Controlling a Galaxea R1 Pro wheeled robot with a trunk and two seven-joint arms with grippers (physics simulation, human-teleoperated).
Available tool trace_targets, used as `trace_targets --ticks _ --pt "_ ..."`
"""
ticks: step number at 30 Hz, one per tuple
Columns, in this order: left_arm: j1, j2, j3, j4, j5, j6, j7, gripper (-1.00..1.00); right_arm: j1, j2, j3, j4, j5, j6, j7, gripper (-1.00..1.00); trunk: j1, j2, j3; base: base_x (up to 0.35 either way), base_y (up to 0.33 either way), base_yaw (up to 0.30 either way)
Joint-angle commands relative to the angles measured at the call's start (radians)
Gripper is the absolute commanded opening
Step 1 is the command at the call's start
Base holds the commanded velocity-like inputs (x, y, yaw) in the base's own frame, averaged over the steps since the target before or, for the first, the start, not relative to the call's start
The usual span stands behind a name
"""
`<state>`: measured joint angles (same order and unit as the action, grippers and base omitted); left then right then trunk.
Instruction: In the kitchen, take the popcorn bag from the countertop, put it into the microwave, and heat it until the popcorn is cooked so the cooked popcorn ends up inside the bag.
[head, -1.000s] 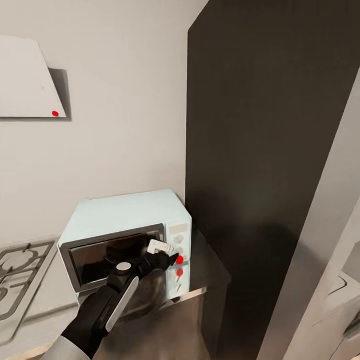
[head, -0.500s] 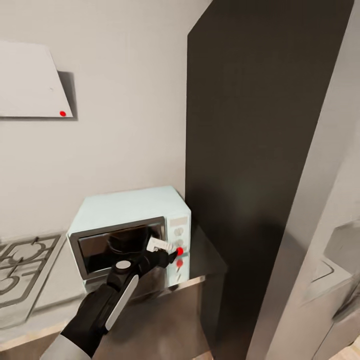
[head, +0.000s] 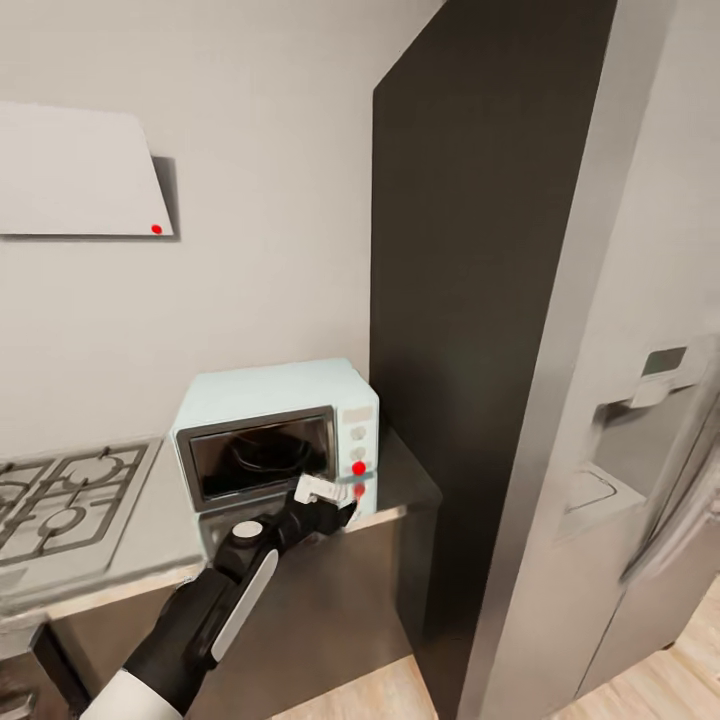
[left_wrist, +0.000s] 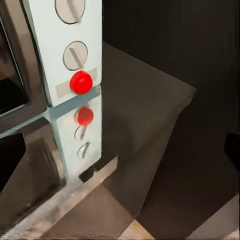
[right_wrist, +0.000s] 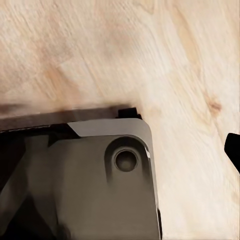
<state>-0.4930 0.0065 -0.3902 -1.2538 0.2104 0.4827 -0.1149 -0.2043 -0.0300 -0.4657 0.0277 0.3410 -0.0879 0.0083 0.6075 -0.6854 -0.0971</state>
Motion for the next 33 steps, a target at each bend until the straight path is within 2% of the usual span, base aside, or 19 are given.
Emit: trace_targets --ticks 1,6,9,13,15,18,21,23,25,27,30,31,33 --pt "-0.001 0.0 -0.001 0.0 0.005 0.005 0.001 1.0 -0.001 -0.001 -0.008 0.003 0.007 -0.005 0.001 1.0 0.0 -0.002 -0.002 -0.345 0.0 0.0" --pt "-0.001 -0.001 -0.001 0.006 0.008 0.004 0.0 1.0 -0.001 -0.001 -0.008 0.003 0.007 -0.002 0.001 1.0 0.0 -0.002 -0.002 -0.269 0.0 0.0" --pt "-0.001 -0.001 -0.001 0.027 0.037 -0.003 -0.001 1.0 -0.001 -0.002 -0.008 0.003 0.007 -0.002 0.001 1.0 0.0 -0.002 -0.002 -0.048 0.0 0.0" --pt "-0.001 0.003 0.002 0.138 0.143 -0.006 -0.002 1.0 -0.001 -0.002 -0.007 0.003 0.008 -0.001 0.001 1.0 0.0 -0.002 -0.002 -0.006 0.0 0.0" --pt "-0.001 0.005 0.003 0.17 0.223 -0.002 -0.001 1.0 -0.001 -0.002 -0.004 0.003 0.009 -0.002 0.001 1.0 0.0 -0.002 -0.002 0.0 0.0 0.0" --pt "-0.001 0.003 0.002 0.217 0.28 0.003 -0.001 1.0 -0.001 -0.002 -0.004 0.003 0.011 -0.004 0.0 1.0 0.0 -0.002 -0.002 -0.009 0.0 0.0" --pt "0.002 0.002 0.002 0.311 0.364 0.006 0.0 1.0 -0.001 -0.003 -0.005 0.003 0.011 -0.004 0.0 1.0 0.0 -0.002 -0.002 -0.244 0.0 0.0" --pt "0.003 0.003 0.002 0.43 0.419 -0.003 0.0 1.0 -0.001 -0.004 -0.005 0.003 0.011 -0.004 -0.004 1.0 0.0 -0.002 -0.002 -0.322 0.0 0.0" --pt "0.003 0.003 0.002 0.532 0.439 -0.008 0.001 1.0 -0.001 -0.004 -0.004 0.003 0.012 -0.004 -0.01 1.0 0.0 -0.002 -0.002 -0.339 0.0 0.0" --pt "0.004 0.005 0.004 0.576 0.445 -0.009 0.002 1.0 -0.001 -0.004 -0.004 0.003 0.012 -0.004 -0.012 1.0 0.0 -0.002 -0.002 -0.344 0.0 0.0" --pt "0.004 0.017 0.005 0.688 0.447 -0.009 0.003 1.0 -0.001 -0.009 -0.003 0.003 0.015 -0.003 -0.013 1.0 0.0 -0.002 -0.002 -0.345 0.0 0.0" --pt "0.004 0.018 0.005 0.769 0.448 -0.011 0.002 1.0 -0.001 -0.011 -0.003 0.003 0.034 -0.004 -0.013 1.0 0.0 -0.002 -0.002 -0.345 0.0 0.0" --pt "0.004 0.018 0.005 0.875 0.448 -0.043 0.002 1.0 -0.001 -0.011 -0.003 0.003 0.053 -0.001 -0.012 1.0 0.0 -0.002 -0.002 -0.33 0.0 0.0"
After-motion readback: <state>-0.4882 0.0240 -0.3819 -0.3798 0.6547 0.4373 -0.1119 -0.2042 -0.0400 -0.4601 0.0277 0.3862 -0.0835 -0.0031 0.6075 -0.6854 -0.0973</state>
